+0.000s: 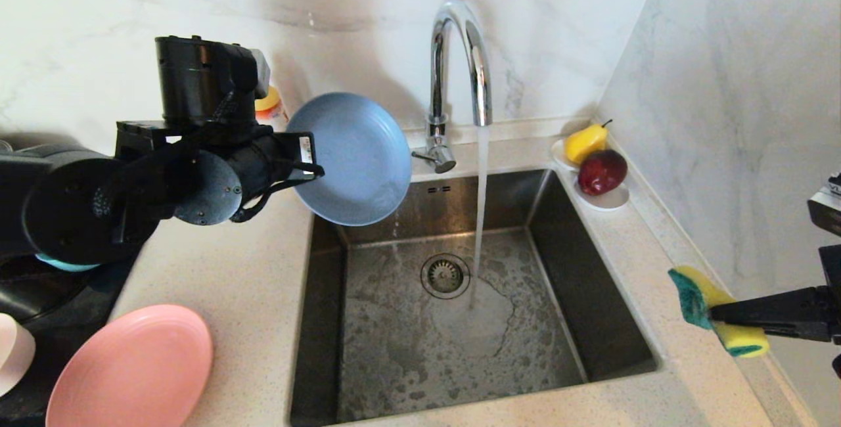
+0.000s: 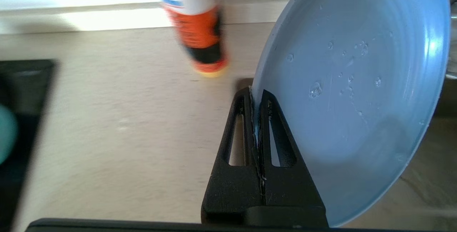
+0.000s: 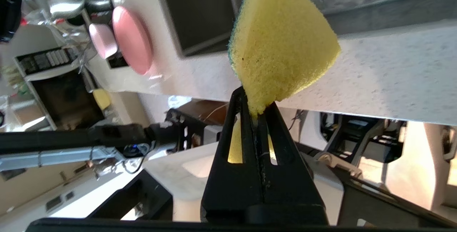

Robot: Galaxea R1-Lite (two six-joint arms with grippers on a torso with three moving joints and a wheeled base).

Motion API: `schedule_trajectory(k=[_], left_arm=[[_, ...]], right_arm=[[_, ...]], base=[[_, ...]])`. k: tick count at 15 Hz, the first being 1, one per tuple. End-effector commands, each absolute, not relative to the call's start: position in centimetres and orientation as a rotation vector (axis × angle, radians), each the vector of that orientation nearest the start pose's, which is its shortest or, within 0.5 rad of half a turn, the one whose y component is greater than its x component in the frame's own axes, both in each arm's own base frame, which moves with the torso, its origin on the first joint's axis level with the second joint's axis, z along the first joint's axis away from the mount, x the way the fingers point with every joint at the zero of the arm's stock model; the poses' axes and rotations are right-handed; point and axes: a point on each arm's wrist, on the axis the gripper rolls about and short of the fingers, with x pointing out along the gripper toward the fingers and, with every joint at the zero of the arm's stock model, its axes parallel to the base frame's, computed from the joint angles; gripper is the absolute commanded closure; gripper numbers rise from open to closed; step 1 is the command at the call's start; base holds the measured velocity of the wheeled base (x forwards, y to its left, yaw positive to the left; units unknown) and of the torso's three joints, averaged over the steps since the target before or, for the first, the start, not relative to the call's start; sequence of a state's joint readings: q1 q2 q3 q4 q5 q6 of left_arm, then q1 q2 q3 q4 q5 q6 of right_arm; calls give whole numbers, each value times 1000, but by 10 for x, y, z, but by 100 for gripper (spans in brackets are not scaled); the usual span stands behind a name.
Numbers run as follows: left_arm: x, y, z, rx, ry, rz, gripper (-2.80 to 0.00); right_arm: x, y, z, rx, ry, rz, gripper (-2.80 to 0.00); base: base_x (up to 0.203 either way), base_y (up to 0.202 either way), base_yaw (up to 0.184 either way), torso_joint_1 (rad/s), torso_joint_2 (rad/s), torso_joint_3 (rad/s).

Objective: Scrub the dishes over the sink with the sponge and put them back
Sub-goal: Wash the plate, then wipe the plate

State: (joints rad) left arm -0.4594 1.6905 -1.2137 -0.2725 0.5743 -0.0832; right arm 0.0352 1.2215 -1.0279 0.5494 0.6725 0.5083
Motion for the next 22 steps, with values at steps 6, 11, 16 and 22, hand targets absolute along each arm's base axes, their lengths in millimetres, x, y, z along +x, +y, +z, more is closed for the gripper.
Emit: schedule_trajectory(k=[6, 11, 16, 22], left_arm=[[242, -113, 268, -49, 107, -186, 0], [222, -104, 253, -46, 99, -240, 0], [205, -98, 232, -44, 131, -321, 0], [199, -95, 212, -15, 99, -331, 0]], right_arm=[[157, 47, 269, 663, 951, 681, 0], [165, 84, 280, 573, 1030, 828, 0], [167, 131, 301, 451, 1049, 945, 0], [180, 197, 303, 318, 1103, 981, 0]], base=[[0, 0, 0, 0, 0, 0], [0, 0, 0, 0, 0, 0], [0, 0, 0, 0, 0, 0], [0, 0, 0, 0, 0, 0]])
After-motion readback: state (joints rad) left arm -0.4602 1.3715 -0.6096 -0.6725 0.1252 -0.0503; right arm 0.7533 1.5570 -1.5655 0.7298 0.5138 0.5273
